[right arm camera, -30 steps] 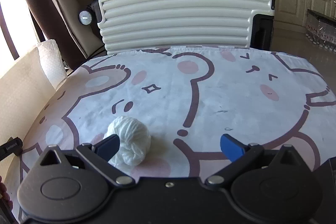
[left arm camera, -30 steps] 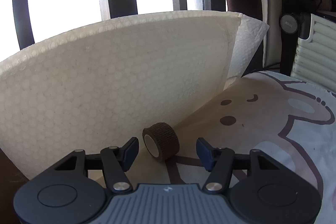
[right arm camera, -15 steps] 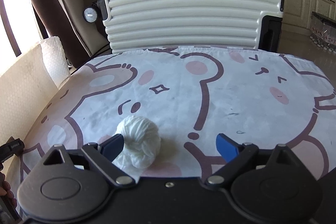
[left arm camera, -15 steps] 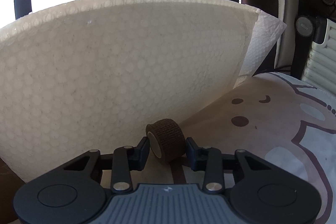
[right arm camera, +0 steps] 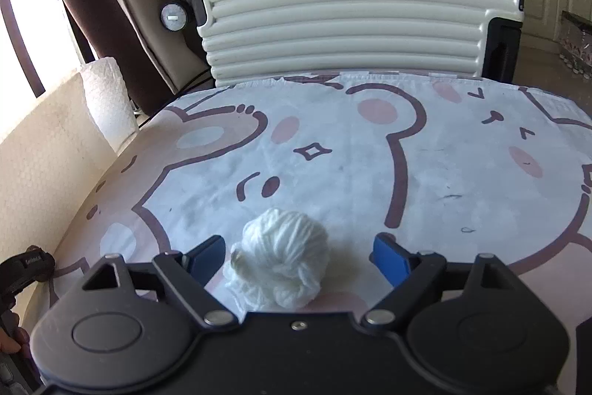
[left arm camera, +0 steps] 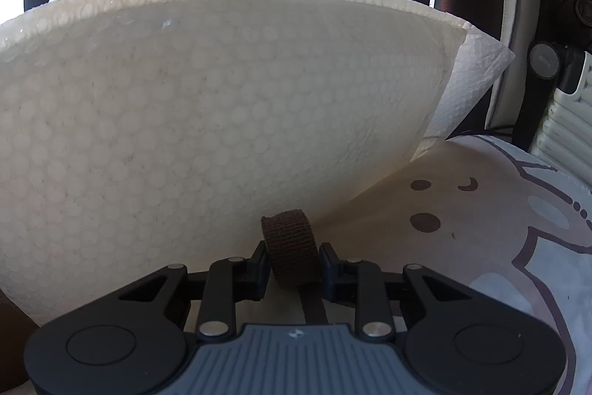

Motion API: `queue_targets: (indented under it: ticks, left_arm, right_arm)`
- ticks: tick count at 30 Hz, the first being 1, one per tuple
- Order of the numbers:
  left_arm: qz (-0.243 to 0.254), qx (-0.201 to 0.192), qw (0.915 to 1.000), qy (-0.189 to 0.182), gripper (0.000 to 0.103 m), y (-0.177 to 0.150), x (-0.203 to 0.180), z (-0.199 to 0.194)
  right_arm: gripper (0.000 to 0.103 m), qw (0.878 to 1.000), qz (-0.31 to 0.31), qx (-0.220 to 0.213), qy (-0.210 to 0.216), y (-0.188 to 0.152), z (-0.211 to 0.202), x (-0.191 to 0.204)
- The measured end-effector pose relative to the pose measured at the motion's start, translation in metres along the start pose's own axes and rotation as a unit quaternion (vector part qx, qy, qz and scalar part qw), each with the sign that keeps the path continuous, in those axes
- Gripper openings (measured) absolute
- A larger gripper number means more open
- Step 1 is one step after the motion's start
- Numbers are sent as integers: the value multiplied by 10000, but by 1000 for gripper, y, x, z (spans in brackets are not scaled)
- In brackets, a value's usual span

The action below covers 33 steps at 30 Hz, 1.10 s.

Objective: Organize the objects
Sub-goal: 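Grasp the bandage roll with the left tool while the right tool grasps the yarn ball, then lift and carry the bandage roll toward the black box while the right tool carries the yarn ball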

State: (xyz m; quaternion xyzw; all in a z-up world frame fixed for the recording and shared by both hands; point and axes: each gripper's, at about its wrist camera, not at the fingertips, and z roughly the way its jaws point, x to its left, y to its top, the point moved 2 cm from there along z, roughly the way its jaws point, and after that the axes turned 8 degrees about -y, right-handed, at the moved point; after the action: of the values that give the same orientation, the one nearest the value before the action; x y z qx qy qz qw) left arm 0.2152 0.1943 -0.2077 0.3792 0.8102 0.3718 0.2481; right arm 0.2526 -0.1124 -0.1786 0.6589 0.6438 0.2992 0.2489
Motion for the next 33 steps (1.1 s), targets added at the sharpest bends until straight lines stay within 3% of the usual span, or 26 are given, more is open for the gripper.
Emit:
queue_targets:
  ticks: [6,9,24,33]
  left_arm:
    - [58,161,9998,-52,29,3,1,1]
    - [100,277,9995,-60,28,4,0,0]
    - [446,580,9961,-493,28,16,-23,-29]
    - [939,760,9887,-893,28,20,-49,-67]
  right_arm:
    - [53,9995,-116,268,71,-2,5,8]
    - [48,9996,-165,233,64,-1,1,12]
    - [46,9998,-218,18,-47,10,-33,-3]
    - [46,9997,-53,-88,-209,20,-65,-27]
